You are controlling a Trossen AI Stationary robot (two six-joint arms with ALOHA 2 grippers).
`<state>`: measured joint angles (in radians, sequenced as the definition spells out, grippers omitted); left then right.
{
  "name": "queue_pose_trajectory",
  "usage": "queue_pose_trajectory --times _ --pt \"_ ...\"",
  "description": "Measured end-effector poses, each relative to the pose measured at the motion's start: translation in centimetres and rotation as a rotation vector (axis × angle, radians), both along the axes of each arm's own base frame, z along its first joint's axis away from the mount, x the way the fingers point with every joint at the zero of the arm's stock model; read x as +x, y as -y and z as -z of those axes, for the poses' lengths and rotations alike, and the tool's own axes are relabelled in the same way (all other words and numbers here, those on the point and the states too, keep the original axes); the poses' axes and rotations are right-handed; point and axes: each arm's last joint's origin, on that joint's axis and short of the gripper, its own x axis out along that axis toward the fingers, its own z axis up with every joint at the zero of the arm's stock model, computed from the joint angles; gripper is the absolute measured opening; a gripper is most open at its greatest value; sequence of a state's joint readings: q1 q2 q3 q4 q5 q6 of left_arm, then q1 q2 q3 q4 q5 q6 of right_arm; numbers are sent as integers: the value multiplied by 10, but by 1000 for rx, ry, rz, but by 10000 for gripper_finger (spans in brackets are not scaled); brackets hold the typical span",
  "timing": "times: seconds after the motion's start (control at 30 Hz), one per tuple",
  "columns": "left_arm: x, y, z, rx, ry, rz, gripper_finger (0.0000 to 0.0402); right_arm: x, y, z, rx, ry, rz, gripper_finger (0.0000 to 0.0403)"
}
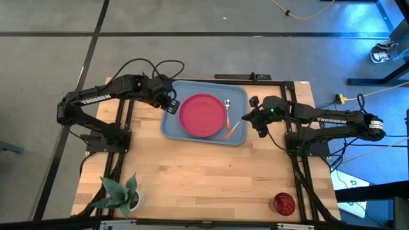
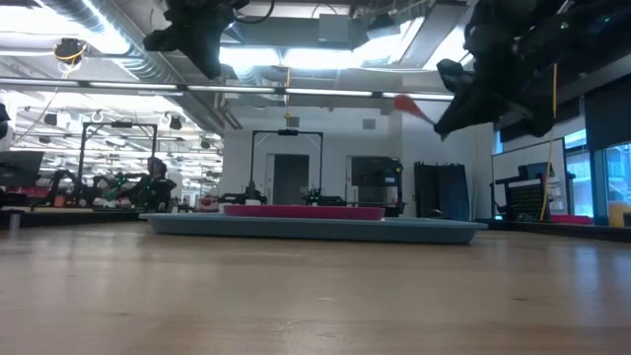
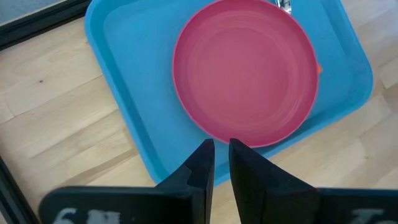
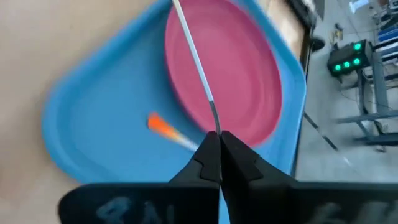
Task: Pick and place plate/cup/fork/spoon on tray
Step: Put the orange fork on the blue serving tray at the right of the orange spoon
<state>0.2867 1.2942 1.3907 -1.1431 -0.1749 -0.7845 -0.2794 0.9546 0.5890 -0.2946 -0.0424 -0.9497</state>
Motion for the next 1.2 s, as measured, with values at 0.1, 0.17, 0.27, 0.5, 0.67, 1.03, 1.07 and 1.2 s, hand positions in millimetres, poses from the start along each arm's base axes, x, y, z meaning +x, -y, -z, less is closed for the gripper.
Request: queue_pose_trajectory --times 0.1,0.17,0.27,0.5,0.67,1.03,1.07,1.2 --pt "0 0 0 1 3 0 41 -1 3 1 -116 -42 -4 0" --pt "0 0 0 1 3 0 41 -1 5 2 -147 -56 -10 0" --pt "0 0 0 2 5 1 41 1 9 5 -139 -73 -5 0" --pt "1 0 0 3 7 1 41 6 21 20 -159 -167 -8 0" --pt "1 0 0 3 7 1 41 11 25 27 -183 -199 5 0" --pt "1 0 0 14 -1 24 41 7 24 40 -163 -210 22 0" --pt "1 0 0 14 -1 24 41 7 23 41 -165 -202 23 0" --pt "1 0 0 14 -1 24 41 5 23 37 -185 -149 29 0"
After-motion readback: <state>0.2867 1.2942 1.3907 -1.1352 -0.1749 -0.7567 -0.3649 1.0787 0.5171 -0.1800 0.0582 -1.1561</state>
